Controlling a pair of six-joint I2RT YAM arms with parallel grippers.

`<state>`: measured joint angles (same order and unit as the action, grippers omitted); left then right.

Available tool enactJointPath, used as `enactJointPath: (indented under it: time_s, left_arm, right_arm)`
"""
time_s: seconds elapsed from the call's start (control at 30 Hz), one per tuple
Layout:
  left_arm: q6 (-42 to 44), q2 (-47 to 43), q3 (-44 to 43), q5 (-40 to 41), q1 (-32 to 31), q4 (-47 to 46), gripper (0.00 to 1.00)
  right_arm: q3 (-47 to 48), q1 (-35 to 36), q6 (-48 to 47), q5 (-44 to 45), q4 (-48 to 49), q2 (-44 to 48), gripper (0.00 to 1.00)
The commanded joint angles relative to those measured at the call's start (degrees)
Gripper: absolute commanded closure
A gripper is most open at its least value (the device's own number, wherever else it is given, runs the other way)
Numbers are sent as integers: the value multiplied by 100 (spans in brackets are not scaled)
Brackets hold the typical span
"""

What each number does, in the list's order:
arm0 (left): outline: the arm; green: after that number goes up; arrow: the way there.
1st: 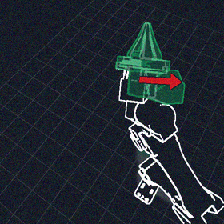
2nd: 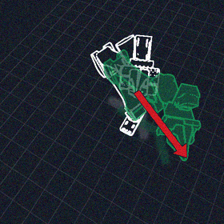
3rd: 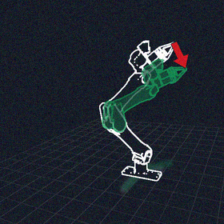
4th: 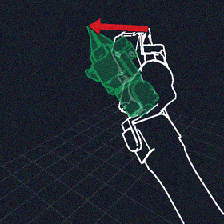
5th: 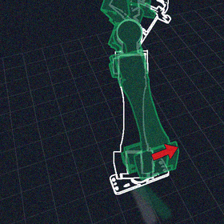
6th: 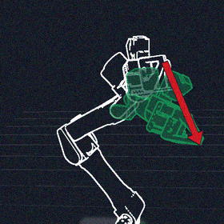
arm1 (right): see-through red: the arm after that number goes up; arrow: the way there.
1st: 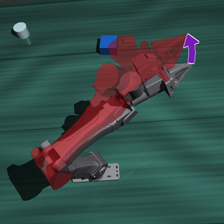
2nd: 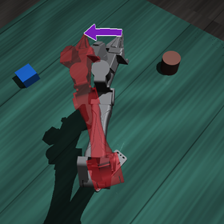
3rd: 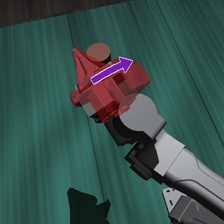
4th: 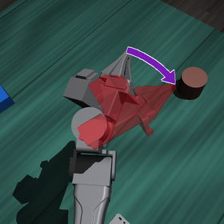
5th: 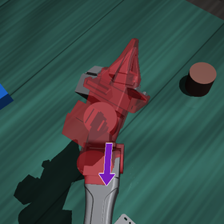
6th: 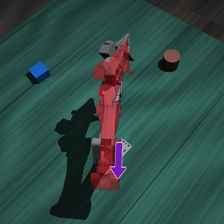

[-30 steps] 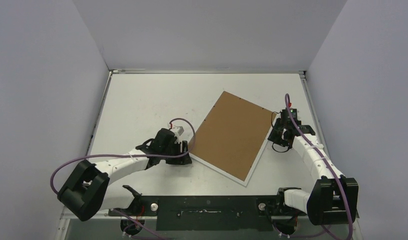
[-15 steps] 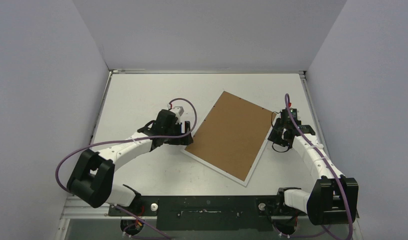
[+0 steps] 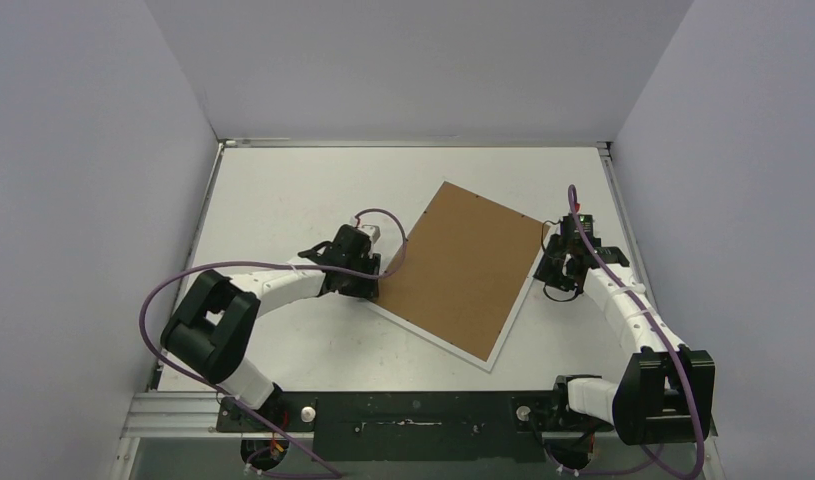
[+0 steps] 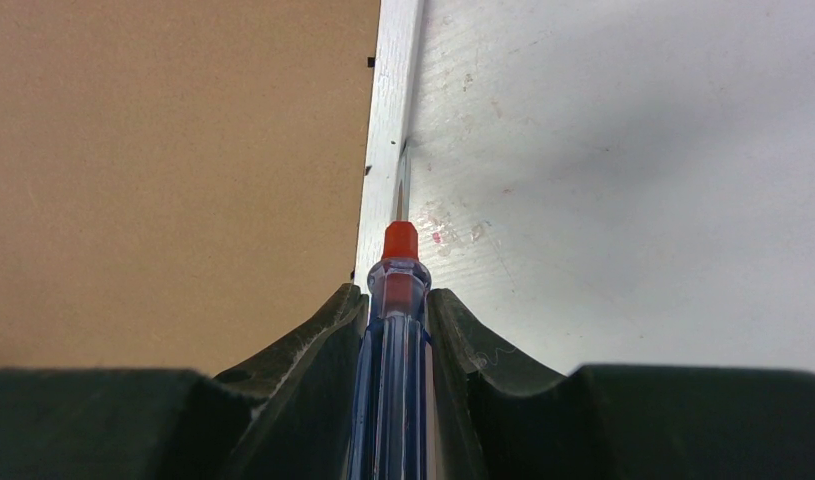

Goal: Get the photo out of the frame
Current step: Adjust the photo frame at the center of the board.

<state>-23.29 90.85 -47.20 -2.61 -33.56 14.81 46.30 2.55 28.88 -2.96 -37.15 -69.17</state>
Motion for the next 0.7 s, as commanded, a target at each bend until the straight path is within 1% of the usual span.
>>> enactJointPath:
  time_s: [0.0, 0.03, 0.07, 0.17, 0.2, 0.33, 0.5, 0.57, 0.67]
  left_arm:
    - [-109, 110, -122, 629, -253, 417, 70]
    - [-236, 117, -124, 810, -342, 555, 81]
    - [-401, 117, -112, 1016, -457, 714, 86]
    - [-947, 67, 87, 1436, -889, 1038, 98]
    - [-1120, 24, 198, 1507, -1059, 1090, 100]
    - [-2087, -314, 788, 1747, -1895, 1394, 100]
    - [-3376, -950, 1584, 1883, -2853, 1491, 100]
    - [-3727, -1162, 1804, 1971, -3162, 1590, 100]
    - [-4050, -1320, 1891, 2039, -3515, 1795, 100]
  right_arm:
    - [149, 9, -49, -282, 35, -62, 100]
    - [143, 9, -56, -298, 48, -73, 100]
    - [148, 9, -62, -313, 49, -86, 100]
    - [159, 9, -119, -352, 33, -95, 100]
    - [147, 9, -138, -354, 24, -80, 100]
    - [120, 10, -248, -426, -37, 17, 100]
    - [144, 9, -341, -411, -184, 211, 100]
    - [214, 10, -377, -338, -314, 306, 100]
    - [397, 9, -359, -220, -585, 483, 100]
